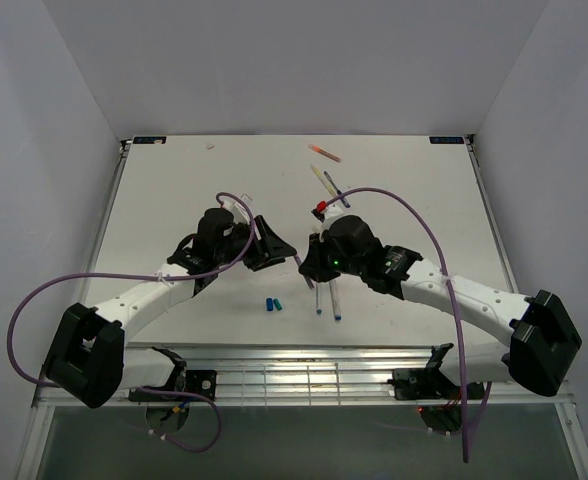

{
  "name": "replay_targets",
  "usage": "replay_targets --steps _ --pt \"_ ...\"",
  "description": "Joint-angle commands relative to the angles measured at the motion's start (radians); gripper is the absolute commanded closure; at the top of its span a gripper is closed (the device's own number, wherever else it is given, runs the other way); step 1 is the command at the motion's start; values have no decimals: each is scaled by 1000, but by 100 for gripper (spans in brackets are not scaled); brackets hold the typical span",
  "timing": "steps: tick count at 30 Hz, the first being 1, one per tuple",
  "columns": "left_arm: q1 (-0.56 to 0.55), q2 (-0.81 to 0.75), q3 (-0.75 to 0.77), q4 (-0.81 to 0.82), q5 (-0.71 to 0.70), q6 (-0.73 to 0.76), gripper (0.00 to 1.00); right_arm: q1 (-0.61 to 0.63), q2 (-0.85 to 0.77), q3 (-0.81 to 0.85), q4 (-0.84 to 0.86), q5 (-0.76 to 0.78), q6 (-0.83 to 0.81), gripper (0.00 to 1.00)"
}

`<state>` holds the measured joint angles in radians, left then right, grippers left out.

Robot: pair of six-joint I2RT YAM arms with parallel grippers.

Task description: Open the pen caps

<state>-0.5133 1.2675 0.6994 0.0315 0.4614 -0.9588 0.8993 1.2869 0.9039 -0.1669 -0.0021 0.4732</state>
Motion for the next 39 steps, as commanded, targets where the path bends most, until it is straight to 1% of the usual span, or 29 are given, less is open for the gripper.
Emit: replay_targets --steps 1,4,5,8,13,17,21,25,27,28,31,32,36,39 --pt "4 -14 25 36 -4 -20 38 7 -18 -2 46 13 8 92" --pt "2 1 28 42 3 -26 41 7 -14 -2 64 13 7 92" --pt "4 3 26 42 3 -26 42 7 -12 -5 73 -19 8 92" --pt "2 10 23 47 3 -29 44 7 2 1 93 -33 8 92" --pt "4 27 26 57 8 -32 45 7 19 0 118 -59 15 92" --pt "4 41 37 67 11 -35 49 10 31 3 125 -72 16 92" --pt "4 44 43 71 14 -38 59 10 32 -2 133 -79 18 92" --pt "4 41 46 67 13 -34 66 12 34 -13 138 -79 21 92" --pt "4 41 45 68 17 -35 72 13 35 -14 142 -79 22 92" --pt "4 40 45 67 17 -35 81 13 35 -17 148 -79 24 92" --pt "4 36 41 61 22 -37 97 13 45 -11 155 -84 18 91" --pt "4 33 41 58 22 -35 100 13 52 -4 155 -82 18 84" --pt "4 21 34 50 19 -43 100 13 86 27 155 -91 8 77" --pt "4 13 40 41 19 -46 100 13 115 39 155 -107 10 74"
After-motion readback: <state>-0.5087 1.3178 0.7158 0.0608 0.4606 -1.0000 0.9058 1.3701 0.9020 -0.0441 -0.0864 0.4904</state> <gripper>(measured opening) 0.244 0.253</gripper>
